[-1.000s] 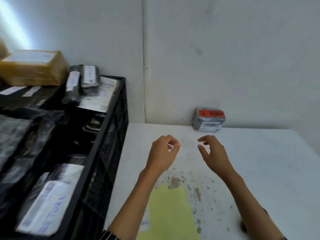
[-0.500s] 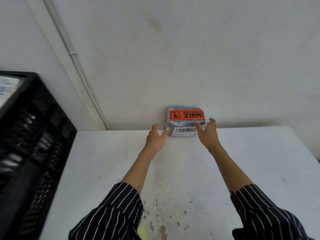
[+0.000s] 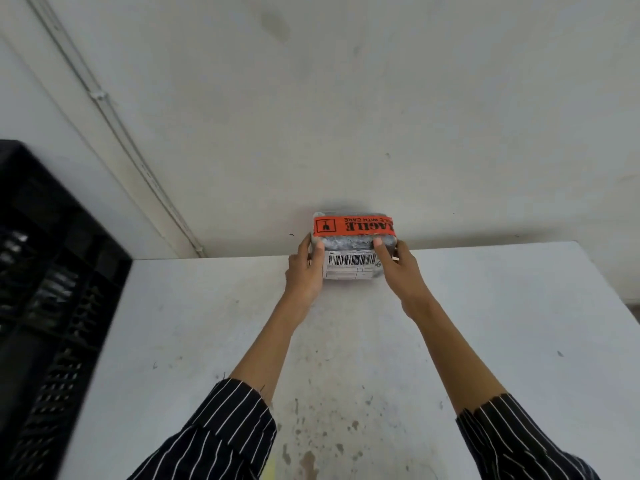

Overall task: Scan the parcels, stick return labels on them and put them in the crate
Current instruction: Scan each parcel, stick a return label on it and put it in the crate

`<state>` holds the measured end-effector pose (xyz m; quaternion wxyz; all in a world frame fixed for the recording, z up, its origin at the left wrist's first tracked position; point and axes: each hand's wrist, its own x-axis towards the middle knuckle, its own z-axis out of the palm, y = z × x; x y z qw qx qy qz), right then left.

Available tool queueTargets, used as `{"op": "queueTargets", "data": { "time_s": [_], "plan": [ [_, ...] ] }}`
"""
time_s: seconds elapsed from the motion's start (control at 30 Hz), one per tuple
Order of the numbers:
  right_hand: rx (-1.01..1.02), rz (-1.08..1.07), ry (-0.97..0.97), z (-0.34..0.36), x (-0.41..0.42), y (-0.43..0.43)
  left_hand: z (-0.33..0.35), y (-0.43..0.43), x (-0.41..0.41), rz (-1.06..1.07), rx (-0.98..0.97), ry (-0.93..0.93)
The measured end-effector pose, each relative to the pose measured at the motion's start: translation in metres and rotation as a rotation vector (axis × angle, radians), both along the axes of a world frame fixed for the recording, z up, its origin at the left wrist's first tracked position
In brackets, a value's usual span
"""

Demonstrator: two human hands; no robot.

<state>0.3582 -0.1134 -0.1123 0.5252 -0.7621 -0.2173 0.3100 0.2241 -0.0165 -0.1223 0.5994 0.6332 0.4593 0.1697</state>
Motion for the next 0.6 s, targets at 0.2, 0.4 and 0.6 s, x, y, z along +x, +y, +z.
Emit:
{"op": "queueTargets", "data": {
  "time_s": [0.2, 0.4, 0.6],
  "plan": [
    [-0.009, 0.035, -0.051, 0.016, -0.053, -0.042, 0.028, -0.04, -0.055, 0.144, 0.021, -0.035],
    [0.093, -0.078, -0.005, 0.049, -0.141, -0.107, 0.067, -0.098, -0.119, 0.105, -0.02, -0.223],
    [0.177, -0.119, 0.099, 0.076, -0.208, -0.168, 0.082, -0.159, -0.189, -0.022, -0.06, -0.198]
  ]
}}
